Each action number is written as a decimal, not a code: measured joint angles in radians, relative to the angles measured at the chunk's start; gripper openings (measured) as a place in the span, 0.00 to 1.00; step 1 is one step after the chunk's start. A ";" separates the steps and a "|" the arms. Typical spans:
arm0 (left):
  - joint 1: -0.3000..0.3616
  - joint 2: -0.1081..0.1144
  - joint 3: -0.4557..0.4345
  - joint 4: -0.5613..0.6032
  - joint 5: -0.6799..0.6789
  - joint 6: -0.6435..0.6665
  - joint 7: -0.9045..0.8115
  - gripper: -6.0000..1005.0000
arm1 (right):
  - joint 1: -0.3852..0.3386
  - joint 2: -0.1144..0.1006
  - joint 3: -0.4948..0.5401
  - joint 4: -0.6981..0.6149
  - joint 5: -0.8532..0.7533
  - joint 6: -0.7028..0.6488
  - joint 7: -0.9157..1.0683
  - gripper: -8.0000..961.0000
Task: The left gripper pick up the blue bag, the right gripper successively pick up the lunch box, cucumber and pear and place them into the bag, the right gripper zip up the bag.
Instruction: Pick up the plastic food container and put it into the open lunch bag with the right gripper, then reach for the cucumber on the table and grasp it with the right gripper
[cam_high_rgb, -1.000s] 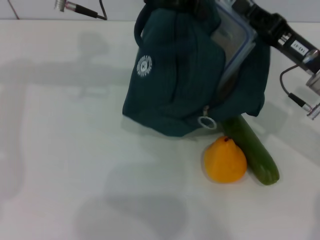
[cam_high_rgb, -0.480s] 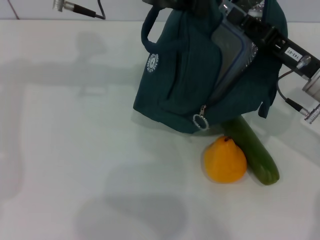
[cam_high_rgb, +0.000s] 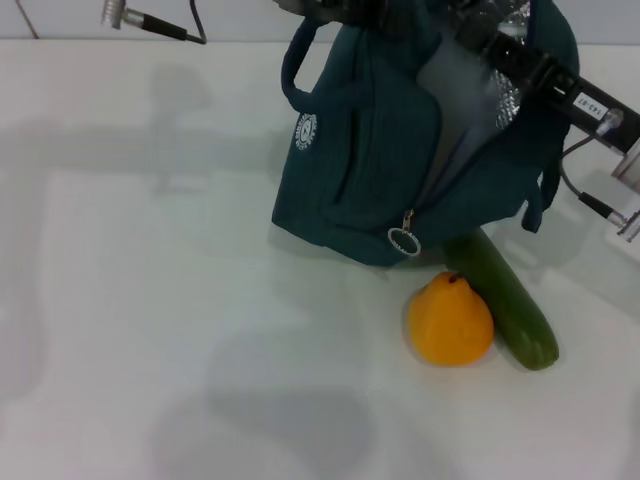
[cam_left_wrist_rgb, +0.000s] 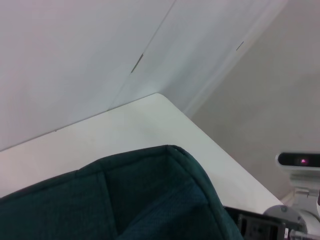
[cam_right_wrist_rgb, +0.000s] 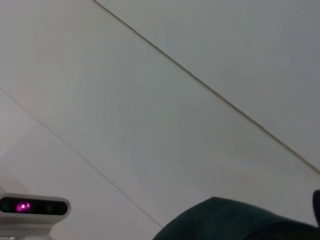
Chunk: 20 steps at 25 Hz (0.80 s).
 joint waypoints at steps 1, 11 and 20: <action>0.001 0.000 0.000 0.000 0.001 0.000 0.002 0.04 | -0.004 0.000 0.000 -0.011 0.000 0.001 -0.002 0.23; 0.018 0.004 0.000 0.000 0.002 -0.022 0.014 0.04 | -0.015 -0.001 -0.027 -0.062 -0.002 -0.030 -0.024 0.47; 0.047 0.016 0.000 0.000 0.007 -0.066 0.020 0.04 | -0.129 -0.008 -0.024 -0.213 0.043 -0.176 -0.089 0.66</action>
